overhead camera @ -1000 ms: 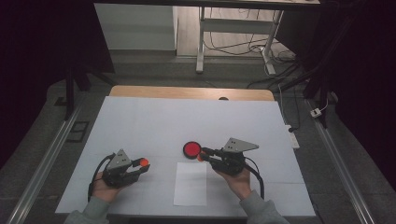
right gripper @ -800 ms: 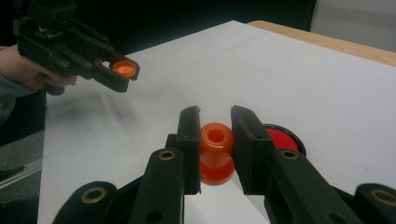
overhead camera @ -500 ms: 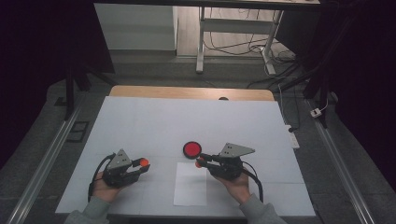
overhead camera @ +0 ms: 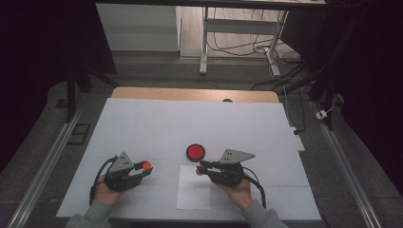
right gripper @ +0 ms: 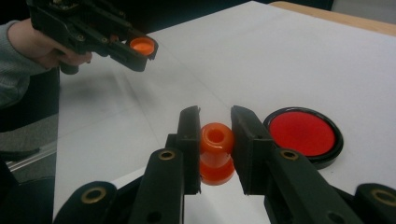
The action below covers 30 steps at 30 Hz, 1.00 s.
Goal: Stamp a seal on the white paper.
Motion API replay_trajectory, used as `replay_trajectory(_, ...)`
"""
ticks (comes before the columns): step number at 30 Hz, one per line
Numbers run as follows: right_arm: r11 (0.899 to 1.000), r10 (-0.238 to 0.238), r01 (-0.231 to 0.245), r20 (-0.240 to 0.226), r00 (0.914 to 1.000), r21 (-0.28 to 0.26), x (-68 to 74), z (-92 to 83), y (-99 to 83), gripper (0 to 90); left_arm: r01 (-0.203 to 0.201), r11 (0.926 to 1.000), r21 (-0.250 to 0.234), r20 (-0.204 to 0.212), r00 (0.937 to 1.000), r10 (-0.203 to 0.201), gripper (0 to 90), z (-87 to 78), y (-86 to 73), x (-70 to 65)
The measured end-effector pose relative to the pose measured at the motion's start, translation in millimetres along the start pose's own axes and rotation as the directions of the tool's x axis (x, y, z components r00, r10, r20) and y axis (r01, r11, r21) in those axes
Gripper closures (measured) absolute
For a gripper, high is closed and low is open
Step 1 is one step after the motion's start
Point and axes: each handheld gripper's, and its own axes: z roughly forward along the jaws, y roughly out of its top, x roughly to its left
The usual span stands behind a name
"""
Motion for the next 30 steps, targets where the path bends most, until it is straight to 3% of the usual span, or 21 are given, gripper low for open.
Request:
replay_trajectory(9,0.999,-0.007,0.008,-0.029,0.9996,0.032,8.4,9.1,-6.4,72.7,0.001,1.0000,0.001,0.001,1.0000,-0.001,64.5,0.1,-0.2,0.5)
replay_trajectory(30,0.992,-0.055,0.058,-0.023,0.9982,0.110,12.2,22.5,-19.8,72.7,0.001,1.0000,-0.001,-0.001,1.0000,-0.001,64.5,-0.3,-0.3,0.1)
